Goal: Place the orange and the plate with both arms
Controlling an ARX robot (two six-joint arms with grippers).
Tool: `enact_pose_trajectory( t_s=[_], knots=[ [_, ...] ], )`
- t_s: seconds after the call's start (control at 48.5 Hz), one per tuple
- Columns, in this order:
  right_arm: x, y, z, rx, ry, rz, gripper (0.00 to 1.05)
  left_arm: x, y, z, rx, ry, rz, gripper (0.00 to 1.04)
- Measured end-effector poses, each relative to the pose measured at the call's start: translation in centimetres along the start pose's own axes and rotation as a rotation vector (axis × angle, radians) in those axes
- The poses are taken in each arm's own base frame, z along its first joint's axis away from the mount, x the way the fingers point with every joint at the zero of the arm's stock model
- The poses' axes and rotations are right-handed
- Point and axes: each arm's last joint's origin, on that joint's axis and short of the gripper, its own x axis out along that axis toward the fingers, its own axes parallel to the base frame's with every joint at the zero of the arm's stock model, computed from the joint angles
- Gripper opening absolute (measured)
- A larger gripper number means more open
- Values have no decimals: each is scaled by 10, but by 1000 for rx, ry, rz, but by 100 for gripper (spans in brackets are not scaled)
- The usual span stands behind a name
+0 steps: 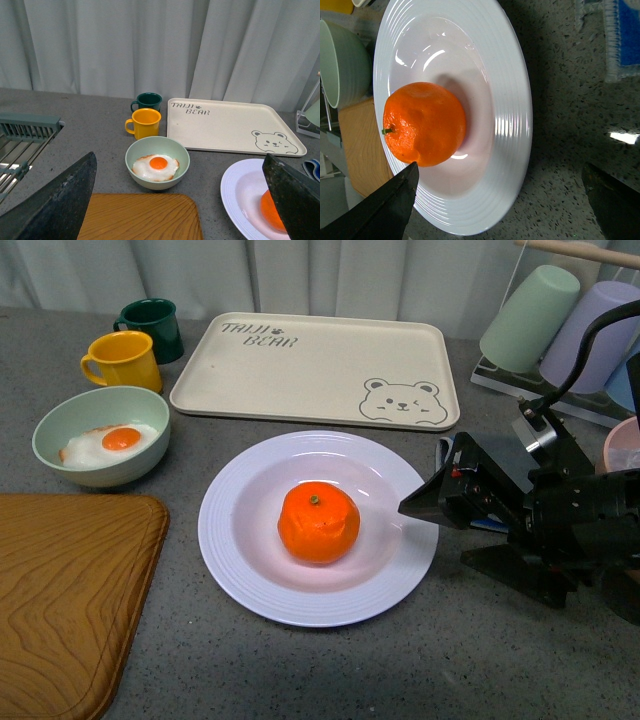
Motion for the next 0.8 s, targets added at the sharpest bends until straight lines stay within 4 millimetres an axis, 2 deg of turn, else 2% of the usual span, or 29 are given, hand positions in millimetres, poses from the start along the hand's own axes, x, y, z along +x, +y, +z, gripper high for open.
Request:
enact_pose_trajectory(
  t_s=[0.433,0.804],
  knots=[
    [25,0,8,119,14,49,95,0,0,0,0,0,0,98],
    [34,-1,15,195,3,75,95,0,0,0,0,0,0,98]
  ],
)
